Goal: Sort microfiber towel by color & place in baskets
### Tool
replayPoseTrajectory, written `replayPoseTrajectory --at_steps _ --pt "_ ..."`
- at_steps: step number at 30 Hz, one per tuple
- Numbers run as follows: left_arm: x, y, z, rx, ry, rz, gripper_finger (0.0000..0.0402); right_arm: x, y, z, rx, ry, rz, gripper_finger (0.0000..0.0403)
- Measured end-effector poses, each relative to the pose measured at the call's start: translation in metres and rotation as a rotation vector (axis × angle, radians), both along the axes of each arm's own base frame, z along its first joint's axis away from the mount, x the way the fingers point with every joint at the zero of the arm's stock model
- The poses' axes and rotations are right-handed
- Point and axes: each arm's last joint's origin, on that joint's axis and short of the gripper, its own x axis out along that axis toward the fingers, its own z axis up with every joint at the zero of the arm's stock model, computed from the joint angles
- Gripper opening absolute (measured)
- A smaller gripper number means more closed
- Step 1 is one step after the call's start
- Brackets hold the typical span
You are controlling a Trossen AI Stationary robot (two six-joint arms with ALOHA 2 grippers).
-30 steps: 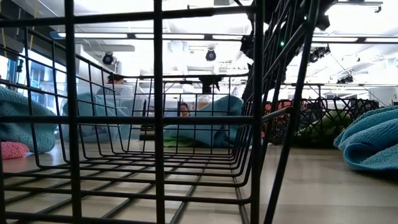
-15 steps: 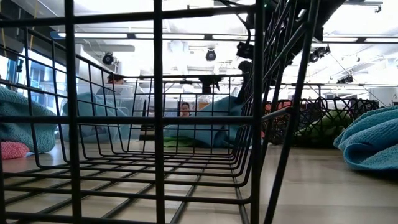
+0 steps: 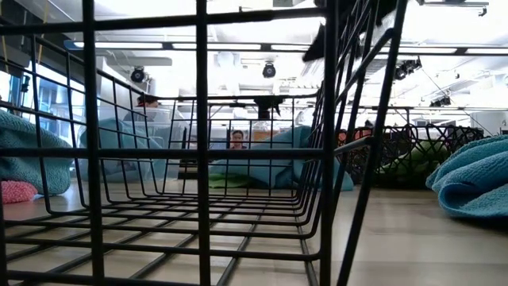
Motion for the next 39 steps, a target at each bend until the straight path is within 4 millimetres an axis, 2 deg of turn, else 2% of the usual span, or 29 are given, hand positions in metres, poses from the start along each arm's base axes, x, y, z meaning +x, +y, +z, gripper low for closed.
replayPoseTrajectory --at_steps 3,5,10,15,21,24,29,34,39 --pt "0.000 0.000 -0.001 0.000 0.006 0.000 0.0179 -0.003 -0.004 0.016 0.032 -0.041 0.042 0.0005" --pt "0.001 0.000 -0.002 0.000 0.021 0.000 0.0179 -0.003 -0.002 0.015 0.102 -0.021 0.100 0.0011" --pt "0.002 0.000 -0.008 -0.002 0.082 0.000 0.0179 -0.009 0.012 -0.009 0.331 0.112 0.179 0.0034" --pt "0.004 0.000 -0.009 -0.010 0.090 -0.002 0.0179 -0.009 0.033 -0.036 0.435 0.193 0.237 0.0109" --pt "0.004 0.000 -0.008 -0.010 0.085 -0.002 0.0179 0.009 0.046 -0.065 0.348 0.333 0.345 0.0224" --pt "0.004 0.000 -0.008 -0.010 0.078 -0.002 0.0179 0.018 0.045 -0.087 0.263 0.465 0.414 0.0257" --pt "0.004 0.000 -0.008 -0.010 0.079 -0.003 0.0179 0.024 0.041 -0.115 0.103 0.673 0.480 0.0267" --pt "0.004 0.000 -0.008 -0.011 0.078 -0.003 0.0179 0.030 0.036 -0.129 0.003 0.758 0.539 0.0268" --pt "0.004 0.000 -0.008 -0.010 0.078 -0.003 0.0179 0.036 0.033 -0.146 -0.007 0.819 0.604 0.0268"
